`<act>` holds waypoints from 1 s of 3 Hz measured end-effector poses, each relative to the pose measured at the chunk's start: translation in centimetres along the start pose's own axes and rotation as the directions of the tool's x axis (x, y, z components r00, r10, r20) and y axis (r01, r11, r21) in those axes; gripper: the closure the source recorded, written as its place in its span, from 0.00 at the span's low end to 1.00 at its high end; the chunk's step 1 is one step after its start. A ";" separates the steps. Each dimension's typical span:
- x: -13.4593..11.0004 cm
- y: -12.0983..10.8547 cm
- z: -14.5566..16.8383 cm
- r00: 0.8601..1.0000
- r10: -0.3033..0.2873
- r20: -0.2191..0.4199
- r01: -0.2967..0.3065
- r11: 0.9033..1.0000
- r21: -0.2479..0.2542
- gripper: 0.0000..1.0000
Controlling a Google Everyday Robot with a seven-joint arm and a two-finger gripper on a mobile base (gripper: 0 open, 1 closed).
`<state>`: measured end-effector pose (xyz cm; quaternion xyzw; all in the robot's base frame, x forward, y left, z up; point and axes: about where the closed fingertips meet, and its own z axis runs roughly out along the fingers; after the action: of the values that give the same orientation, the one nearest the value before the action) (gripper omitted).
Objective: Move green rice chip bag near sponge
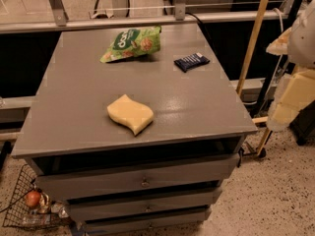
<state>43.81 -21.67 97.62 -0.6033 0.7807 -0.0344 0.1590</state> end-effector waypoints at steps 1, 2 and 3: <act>0.0 0.0 0.0 1.000 0.000 0.000 0.000 1.000 0.000 0.00; -1.4 -2.5 0.5 0.999 -0.048 0.006 0.048 0.998 0.035 0.00; -3.6 -6.6 2.2 0.997 -0.078 0.004 0.077 0.991 0.111 0.00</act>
Offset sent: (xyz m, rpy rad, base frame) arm 0.0727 0.0169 0.0073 -0.0412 -0.0922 0.1050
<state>51.42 -19.70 97.94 -0.6234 0.7530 -0.0814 0.1941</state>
